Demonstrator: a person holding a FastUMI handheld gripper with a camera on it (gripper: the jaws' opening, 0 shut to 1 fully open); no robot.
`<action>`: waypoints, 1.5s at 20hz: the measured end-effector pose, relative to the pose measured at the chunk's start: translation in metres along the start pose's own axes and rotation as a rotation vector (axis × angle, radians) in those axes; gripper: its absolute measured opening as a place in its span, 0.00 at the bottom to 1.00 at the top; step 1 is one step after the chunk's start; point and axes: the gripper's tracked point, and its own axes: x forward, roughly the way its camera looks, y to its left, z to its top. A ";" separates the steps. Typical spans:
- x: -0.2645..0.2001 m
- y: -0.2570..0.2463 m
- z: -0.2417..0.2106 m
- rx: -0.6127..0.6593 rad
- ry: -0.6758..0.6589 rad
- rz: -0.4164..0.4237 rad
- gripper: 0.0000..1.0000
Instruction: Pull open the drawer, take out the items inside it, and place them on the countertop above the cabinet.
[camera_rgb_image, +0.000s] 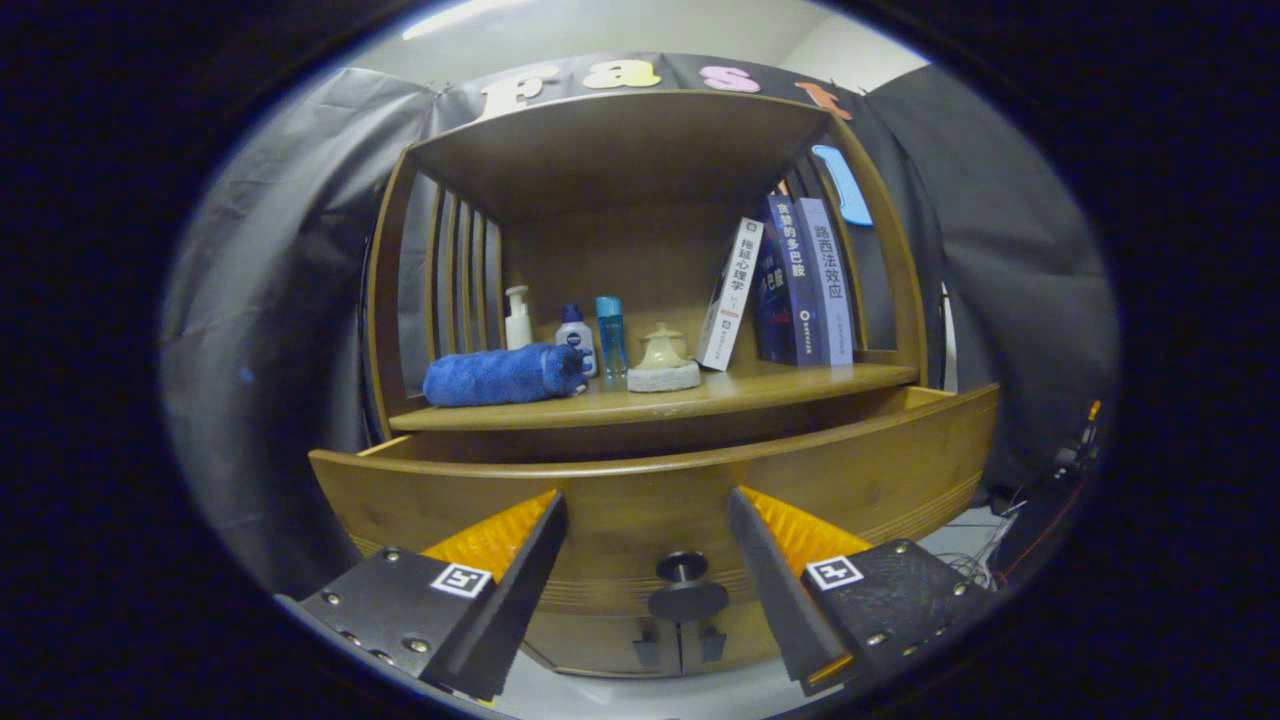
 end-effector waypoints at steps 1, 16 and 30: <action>0.003 0.001 0.001 0.006 -0.006 0.000 0.99; 0.073 -0.002 0.001 -0.070 0.010 -0.013 0.99; 0.093 0.001 -0.007 -0.134 0.070 -0.021 0.99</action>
